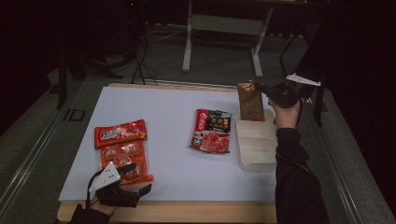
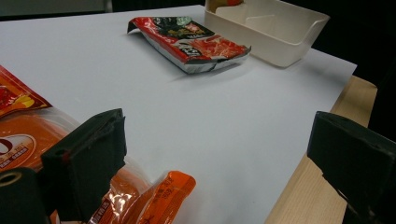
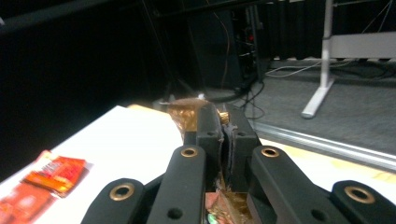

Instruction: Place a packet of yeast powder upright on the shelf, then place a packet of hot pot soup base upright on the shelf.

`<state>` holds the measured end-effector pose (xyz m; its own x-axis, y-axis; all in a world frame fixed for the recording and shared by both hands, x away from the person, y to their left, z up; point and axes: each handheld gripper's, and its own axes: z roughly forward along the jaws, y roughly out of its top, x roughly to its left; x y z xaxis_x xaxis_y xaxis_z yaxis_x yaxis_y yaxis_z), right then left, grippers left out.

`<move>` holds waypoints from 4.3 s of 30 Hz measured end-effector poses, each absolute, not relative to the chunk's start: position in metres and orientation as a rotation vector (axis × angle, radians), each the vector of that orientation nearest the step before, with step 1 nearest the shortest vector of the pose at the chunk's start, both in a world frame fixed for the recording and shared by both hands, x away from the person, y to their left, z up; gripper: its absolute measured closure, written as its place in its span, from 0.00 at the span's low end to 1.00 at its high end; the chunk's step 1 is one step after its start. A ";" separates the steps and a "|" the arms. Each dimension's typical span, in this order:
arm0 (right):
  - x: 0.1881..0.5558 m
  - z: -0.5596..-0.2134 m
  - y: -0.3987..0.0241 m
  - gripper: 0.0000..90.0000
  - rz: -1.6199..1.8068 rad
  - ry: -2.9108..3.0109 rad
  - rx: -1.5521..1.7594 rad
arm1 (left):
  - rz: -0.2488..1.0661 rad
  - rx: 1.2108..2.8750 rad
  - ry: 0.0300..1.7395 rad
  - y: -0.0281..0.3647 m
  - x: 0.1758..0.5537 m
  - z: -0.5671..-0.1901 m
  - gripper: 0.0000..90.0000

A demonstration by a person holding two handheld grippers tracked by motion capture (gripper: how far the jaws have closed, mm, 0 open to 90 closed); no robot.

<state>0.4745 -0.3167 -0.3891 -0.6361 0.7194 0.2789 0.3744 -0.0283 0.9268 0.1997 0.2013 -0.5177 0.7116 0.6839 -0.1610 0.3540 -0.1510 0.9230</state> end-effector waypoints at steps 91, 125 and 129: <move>0.250 -0.406 -0.281 0.16 1.589 2.089 0.848 | 0.135 1.887 0.753 0.152 0.236 -0.476 0.10; 0.238 -0.415 -0.282 0.16 1.608 2.093 0.800 | 0.167 1.928 0.919 0.077 0.355 -0.464 0.24; 0.239 -0.417 -0.282 0.16 1.604 2.101 0.796 | 0.180 1.931 0.931 0.072 0.367 -0.468 0.31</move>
